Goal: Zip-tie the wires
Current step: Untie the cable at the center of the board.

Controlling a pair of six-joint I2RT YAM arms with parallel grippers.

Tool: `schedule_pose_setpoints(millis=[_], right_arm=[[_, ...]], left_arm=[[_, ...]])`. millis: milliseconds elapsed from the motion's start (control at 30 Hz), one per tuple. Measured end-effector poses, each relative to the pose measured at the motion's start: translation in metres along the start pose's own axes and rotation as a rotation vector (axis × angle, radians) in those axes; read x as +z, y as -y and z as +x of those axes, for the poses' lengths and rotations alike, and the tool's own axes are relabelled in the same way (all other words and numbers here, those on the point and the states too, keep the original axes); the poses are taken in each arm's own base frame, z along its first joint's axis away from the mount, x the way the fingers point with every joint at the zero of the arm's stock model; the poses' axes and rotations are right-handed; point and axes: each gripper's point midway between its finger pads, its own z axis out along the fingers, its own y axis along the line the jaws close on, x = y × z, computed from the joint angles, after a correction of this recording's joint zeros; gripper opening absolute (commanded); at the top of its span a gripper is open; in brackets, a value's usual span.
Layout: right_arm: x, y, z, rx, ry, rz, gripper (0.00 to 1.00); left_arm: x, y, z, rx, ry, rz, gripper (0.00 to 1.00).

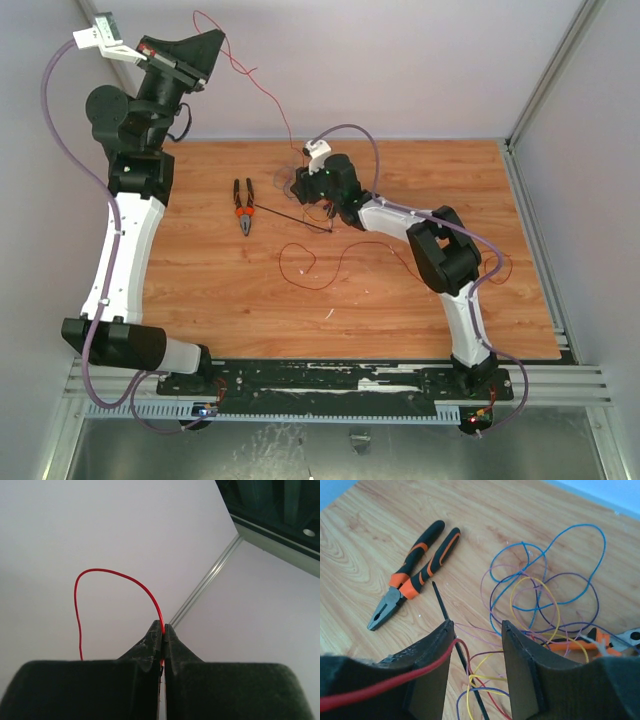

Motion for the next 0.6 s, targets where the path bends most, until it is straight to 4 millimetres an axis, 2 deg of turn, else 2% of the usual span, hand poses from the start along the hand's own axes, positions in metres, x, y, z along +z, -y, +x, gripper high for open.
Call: schedule_pose_setpoints(millis=[133,200,367,500,600], right_arm=[[0.004,0.002,0.015,0.014,-0.031,0.004,0.30],[0.004,0.002,0.016,0.017,-0.036,0.004,0.23],[0.006,0.000,0.000,0.012,-0.006,0.000,0.00],[0.006,0.000,-0.011,0.002,0.003,0.000,0.00],[0.003,0.002,-0.017,-0.015,-0.008,0.016,0.00]], left_arm=[[0.001,0.010,-0.009,0.009,0.016,0.020,0.00],[0.001,0.014,-0.012,0.013,0.023,0.027,0.00],[0.001,0.013,-0.014,0.015,0.026,0.023,0.00],[0.000,0.011,-0.015,0.018,0.026,0.015,0.00],[-0.006,0.001,-0.017,0.026,0.029,-0.010,0.00]])
